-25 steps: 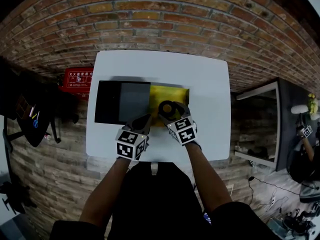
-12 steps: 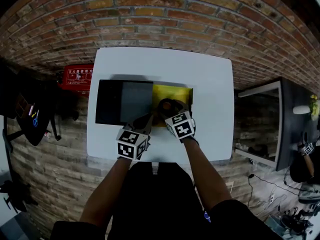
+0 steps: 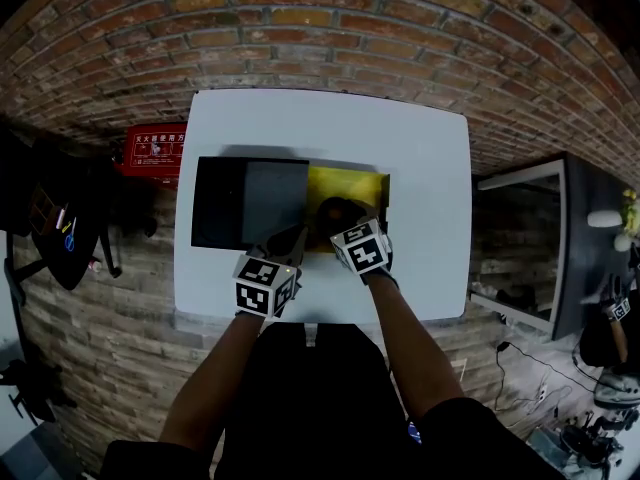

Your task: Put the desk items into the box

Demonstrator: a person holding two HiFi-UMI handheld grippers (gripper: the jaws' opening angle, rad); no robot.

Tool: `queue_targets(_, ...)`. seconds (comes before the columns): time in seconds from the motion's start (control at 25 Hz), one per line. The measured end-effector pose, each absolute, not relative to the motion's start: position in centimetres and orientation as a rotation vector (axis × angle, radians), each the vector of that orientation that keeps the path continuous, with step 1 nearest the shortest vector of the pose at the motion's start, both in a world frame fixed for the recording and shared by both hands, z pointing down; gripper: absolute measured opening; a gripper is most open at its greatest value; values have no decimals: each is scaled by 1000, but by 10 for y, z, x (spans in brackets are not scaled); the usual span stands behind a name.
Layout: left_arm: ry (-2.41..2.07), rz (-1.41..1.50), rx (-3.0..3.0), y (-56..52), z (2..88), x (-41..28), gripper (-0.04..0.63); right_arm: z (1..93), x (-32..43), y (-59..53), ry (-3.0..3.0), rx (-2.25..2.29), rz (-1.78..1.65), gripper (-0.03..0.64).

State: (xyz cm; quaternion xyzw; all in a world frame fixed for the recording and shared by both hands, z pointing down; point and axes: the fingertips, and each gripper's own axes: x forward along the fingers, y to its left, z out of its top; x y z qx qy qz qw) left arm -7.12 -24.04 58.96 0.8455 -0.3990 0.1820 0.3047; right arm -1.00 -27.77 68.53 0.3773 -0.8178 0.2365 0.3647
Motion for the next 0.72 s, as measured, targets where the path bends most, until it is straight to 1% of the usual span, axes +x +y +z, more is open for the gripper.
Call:
queue_targets(0.16, -1050, 484, 2241, -239, 589, -70, 11, 692, -9, -273, -2065, 959, 643, 345)
queue_targets(0.72, -1052, 493, 2249, -233, 587, -72, 12, 692, -10, -266, -2049, 934, 605, 347)
